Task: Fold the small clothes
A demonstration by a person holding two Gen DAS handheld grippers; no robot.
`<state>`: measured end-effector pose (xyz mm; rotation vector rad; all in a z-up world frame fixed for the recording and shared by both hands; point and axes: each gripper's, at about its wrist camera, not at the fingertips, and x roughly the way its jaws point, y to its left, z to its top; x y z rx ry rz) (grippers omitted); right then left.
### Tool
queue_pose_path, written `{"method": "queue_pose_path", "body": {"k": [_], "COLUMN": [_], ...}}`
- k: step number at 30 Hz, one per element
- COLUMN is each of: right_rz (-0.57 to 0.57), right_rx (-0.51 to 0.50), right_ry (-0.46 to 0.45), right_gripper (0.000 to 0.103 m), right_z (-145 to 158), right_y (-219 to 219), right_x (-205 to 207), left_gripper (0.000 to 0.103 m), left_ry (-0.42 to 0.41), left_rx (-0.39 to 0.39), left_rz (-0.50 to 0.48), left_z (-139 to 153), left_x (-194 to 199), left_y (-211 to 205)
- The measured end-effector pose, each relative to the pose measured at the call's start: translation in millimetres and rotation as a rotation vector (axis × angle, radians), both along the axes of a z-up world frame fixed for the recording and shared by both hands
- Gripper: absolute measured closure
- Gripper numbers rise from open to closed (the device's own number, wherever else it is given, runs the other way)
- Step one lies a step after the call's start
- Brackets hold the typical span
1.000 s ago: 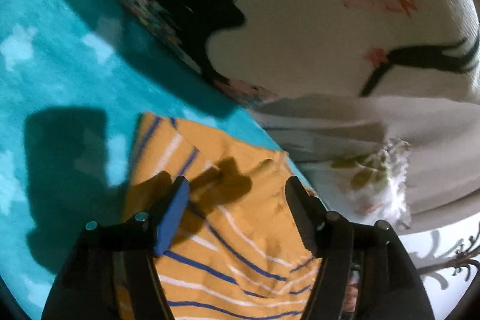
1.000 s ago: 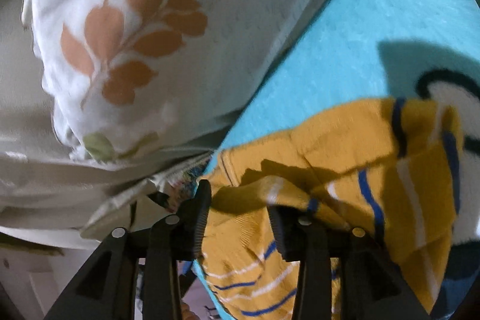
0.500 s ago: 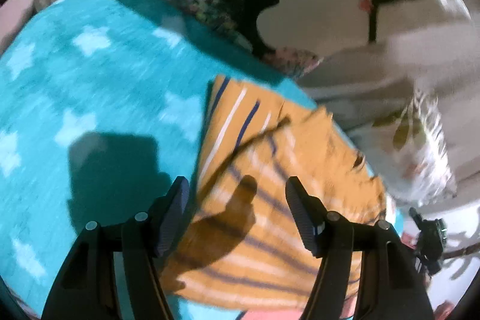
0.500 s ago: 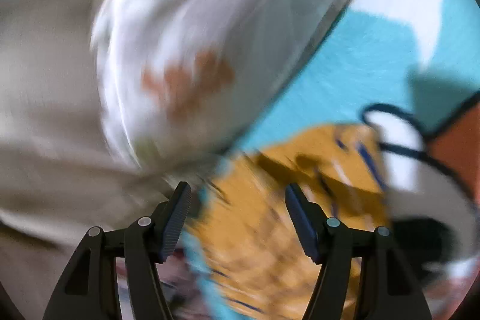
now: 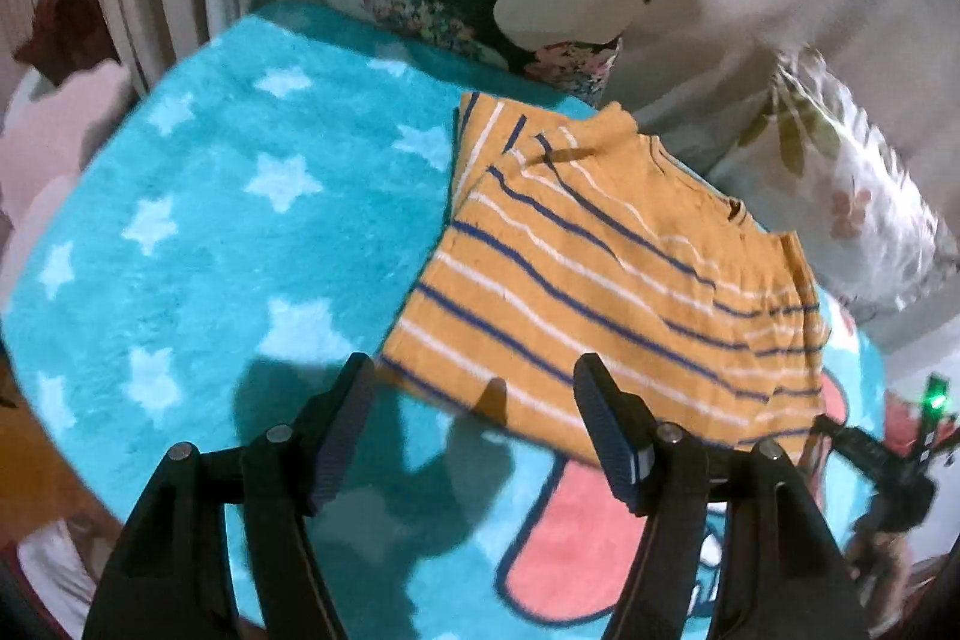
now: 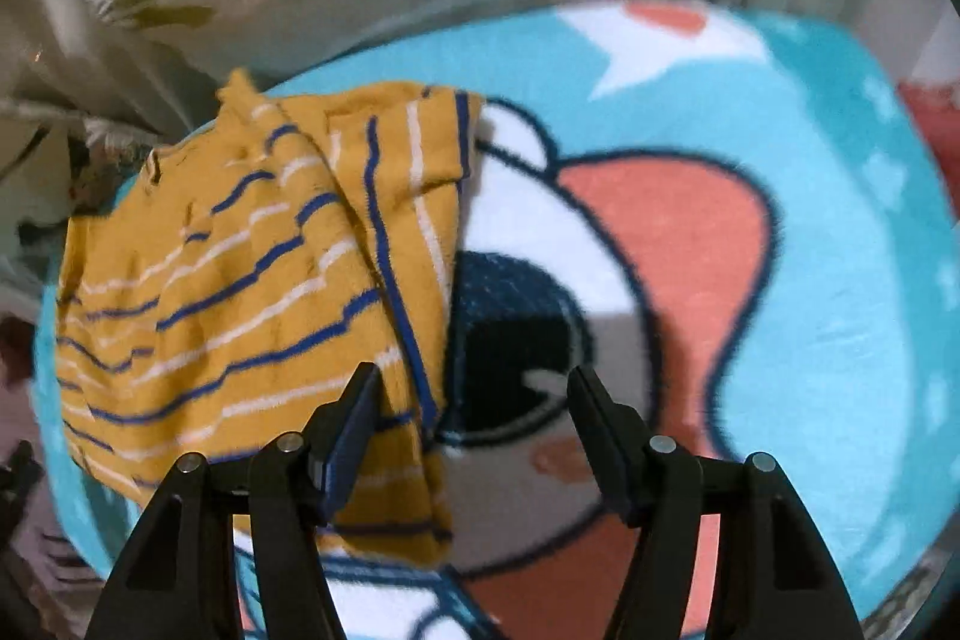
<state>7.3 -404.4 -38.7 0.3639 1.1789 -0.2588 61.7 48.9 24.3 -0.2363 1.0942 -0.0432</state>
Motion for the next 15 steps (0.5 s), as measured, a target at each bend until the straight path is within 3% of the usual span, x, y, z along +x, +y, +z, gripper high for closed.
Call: {"method": "queue_pose_path", "body": {"k": [15], "right_rz": [0.139], "right_rx": [-0.303], "right_ry": [-0.077], "right_gripper": [0.034], "right_z": [56], "right_y": [71], "right_x": [-66], "left_gripper": [0.034], "left_ry": [-0.046], "left_rx": [0.041], "left_rz": [-0.015], "left_z": [19], "left_x": [-70], "left_y": [-17]}}
